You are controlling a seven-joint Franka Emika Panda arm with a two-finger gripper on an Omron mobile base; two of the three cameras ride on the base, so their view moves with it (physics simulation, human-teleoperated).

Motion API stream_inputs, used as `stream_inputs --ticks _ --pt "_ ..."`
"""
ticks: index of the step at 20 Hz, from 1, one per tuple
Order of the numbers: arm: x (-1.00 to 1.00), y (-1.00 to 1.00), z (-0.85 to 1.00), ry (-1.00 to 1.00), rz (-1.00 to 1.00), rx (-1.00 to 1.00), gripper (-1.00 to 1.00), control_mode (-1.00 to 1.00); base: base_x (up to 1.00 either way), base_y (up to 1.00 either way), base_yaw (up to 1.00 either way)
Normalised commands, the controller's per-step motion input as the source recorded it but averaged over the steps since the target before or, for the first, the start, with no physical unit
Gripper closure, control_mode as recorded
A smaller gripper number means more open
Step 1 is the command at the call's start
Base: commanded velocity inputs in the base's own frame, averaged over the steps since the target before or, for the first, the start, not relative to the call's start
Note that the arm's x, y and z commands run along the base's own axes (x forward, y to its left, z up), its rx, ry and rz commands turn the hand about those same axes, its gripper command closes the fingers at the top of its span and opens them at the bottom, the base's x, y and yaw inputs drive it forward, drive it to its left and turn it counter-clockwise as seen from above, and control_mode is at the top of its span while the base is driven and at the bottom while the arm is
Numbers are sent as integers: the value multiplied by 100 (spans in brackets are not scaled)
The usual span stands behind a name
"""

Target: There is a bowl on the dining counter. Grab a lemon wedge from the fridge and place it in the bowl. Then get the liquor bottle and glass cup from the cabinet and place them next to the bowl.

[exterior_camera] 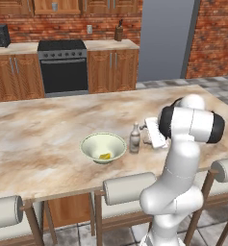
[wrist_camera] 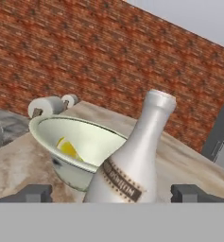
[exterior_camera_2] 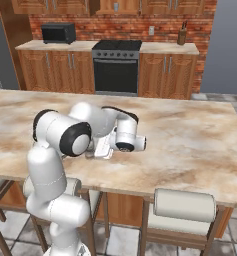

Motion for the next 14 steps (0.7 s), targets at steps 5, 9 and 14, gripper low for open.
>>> stream_inputs --ticks 5,9,14 --pt "-3 -4 39 1 0 1 -100 -100 0 0 0" --pt "-45 0 64 -3 -2 0 -100 -100 0 0 0" --pt "-69 0 89 -7 -10 0 -100 -100 0 0 0"
